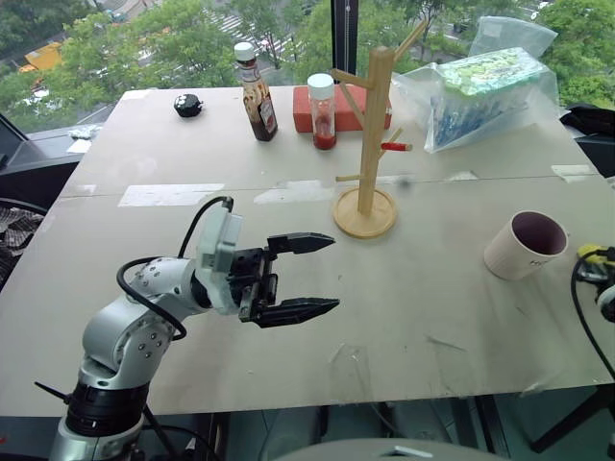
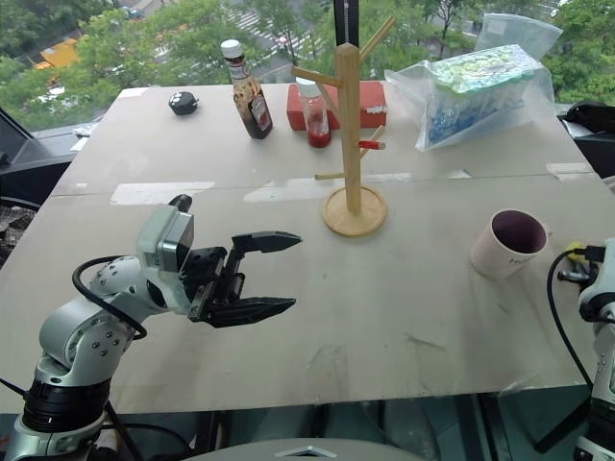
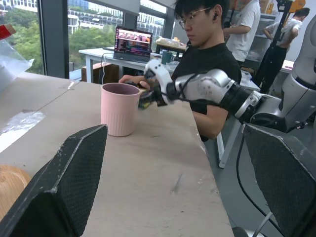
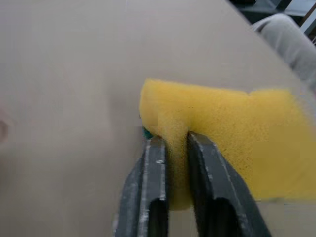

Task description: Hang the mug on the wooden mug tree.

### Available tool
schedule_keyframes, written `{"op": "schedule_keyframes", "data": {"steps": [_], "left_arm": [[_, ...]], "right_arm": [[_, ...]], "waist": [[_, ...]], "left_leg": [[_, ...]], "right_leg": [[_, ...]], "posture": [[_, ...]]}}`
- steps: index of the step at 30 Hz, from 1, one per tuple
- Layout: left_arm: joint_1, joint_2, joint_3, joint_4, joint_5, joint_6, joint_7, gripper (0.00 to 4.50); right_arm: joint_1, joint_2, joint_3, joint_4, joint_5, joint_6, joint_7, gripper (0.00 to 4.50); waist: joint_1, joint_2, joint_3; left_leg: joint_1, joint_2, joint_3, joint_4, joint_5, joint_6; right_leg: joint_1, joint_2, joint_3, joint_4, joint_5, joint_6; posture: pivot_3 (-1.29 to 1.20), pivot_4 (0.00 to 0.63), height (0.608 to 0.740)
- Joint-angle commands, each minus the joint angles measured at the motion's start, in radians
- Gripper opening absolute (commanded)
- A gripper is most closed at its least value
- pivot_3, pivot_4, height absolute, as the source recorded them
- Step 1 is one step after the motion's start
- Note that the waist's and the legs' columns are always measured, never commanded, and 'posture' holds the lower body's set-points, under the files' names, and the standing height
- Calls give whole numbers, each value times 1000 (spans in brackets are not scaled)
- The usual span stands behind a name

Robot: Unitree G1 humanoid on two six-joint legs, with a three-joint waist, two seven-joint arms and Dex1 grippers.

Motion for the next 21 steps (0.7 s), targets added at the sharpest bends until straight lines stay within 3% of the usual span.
{"op": "schedule_keyframes", "data": {"steps": [1,5,10,21], "left_arm": [[-4,18,21,-31,-29,8,2,4500],[11,34,34,-32,-37,14,-2,4500],[14,48,41,-13,-40,10,-29,4500],[40,85,83,-1,-47,-3,-106,4500]], "right_arm": [[50,-60,-29,-37,22,-52,64,2269],[173,-125,-92,-188,109,-71,211,4016],[299,-166,-146,-278,226,-79,373,4016],[173,-190,-37,-81,256,-160,443,4016]], "waist": [[0,0,0],[3,0,0],[2,-1,0],[2,-2,0]], "left_leg": [[0,0,0,0,0,0],[-1,0,-2,1,0,0],[0,0,-1,1,0,0],[0,1,-1,1,0,0]], "right_leg": [[0,0,0,0,0,0],[0,-1,1,0,0,0],[1,0,4,-1,0,0],[1,-1,4,-1,0,0]], "posture": [[0,150,740],[0,150,740],[0,150,740],[0,150,740]]}}
